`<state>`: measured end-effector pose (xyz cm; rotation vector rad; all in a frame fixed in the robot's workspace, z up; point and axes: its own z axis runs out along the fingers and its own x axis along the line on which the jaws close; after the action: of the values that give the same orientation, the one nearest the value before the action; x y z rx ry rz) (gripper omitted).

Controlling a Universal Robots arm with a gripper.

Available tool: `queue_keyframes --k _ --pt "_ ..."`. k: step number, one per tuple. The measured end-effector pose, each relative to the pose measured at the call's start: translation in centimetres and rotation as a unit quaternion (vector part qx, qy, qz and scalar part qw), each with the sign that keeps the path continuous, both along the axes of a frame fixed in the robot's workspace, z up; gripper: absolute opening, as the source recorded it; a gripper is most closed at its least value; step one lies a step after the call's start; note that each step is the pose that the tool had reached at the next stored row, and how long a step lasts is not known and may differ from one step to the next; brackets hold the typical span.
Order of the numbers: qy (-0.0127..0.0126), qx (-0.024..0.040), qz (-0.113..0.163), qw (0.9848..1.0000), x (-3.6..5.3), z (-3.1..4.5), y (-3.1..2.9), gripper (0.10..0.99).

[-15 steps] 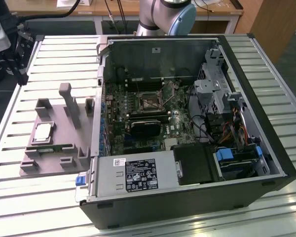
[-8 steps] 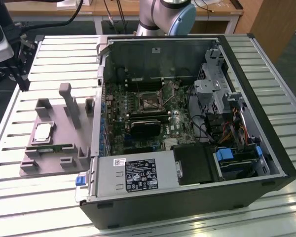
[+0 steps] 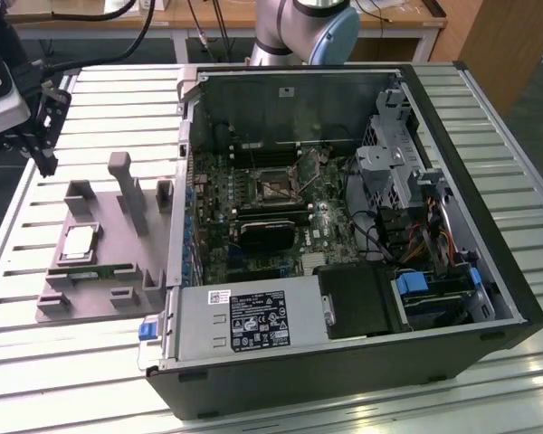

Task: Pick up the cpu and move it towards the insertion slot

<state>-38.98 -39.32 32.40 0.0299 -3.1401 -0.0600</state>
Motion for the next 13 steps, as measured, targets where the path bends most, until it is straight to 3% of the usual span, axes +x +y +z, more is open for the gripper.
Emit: queue_keyframes --k 13 --pt "0.0 0.0 0.0 1.0 -0.4 -2.73 -0.12 0.102"
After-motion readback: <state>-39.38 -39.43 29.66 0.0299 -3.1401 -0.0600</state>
